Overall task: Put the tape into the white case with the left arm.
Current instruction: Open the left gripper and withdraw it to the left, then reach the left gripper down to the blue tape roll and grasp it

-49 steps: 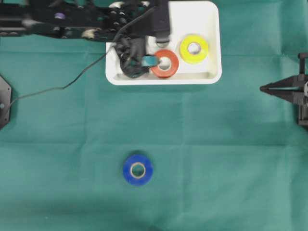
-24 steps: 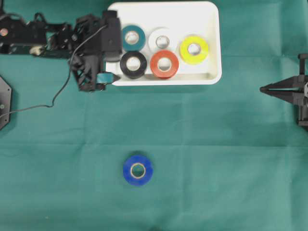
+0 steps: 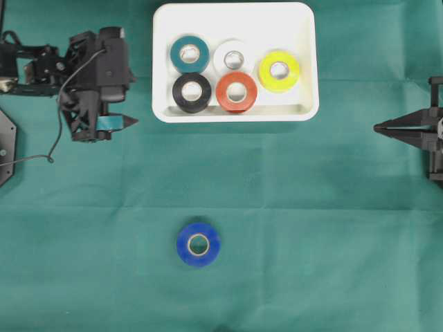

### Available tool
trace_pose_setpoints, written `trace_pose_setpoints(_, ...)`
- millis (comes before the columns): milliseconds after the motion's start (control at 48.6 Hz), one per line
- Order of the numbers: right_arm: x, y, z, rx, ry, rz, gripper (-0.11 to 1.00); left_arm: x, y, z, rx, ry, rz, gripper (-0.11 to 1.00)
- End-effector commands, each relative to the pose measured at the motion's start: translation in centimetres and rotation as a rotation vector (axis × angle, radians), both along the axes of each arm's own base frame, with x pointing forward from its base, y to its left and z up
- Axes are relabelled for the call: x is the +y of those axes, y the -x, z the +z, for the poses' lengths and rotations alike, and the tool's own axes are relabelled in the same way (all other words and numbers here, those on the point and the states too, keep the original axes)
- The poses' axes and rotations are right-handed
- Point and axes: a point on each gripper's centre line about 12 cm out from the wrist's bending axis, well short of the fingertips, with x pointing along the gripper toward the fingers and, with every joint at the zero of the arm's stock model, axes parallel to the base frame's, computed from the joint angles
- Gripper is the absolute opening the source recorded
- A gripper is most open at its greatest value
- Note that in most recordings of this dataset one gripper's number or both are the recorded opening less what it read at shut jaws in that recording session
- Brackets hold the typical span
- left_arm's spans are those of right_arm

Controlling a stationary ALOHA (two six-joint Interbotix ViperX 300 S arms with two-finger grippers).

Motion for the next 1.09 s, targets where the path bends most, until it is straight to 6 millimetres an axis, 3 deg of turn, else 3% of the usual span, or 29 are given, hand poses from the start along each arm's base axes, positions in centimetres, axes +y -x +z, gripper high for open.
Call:
trace_pose_setpoints(0,0.0,-0.2,0.4,-0.015,0.001,0.001,-0.09,-0.3,0.3,0.6,-0.038,-0.005,-0.004,1.0)
trace_pose_setpoints(226,0.0,-0.2,0.4,-0.015,0.001,0.001,-0.09,-1.7,0.1,0.2,-0.044,-0.004,-0.055,1.0)
trace_pose_setpoints(494,0.0,-0.2,0.4,-0.015,0.001,0.001,-0.09,-4.8,0.3,0.0,-0.043,-0.002,-0.167,1.0)
trace_pose_setpoints(782,0.0,-0.2,0.4,-0.015,0.001,0.001,-0.09,-7.8,1.1,-0.6,-0.026,0.002,-0.276,1.0)
trace_pose_setpoints(1070,0.0,-0.2,0.4,-0.015,0.001,0.001,-0.09,-9.4,2.4,-0.8,-0.033,0.004,-0.344,0.99)
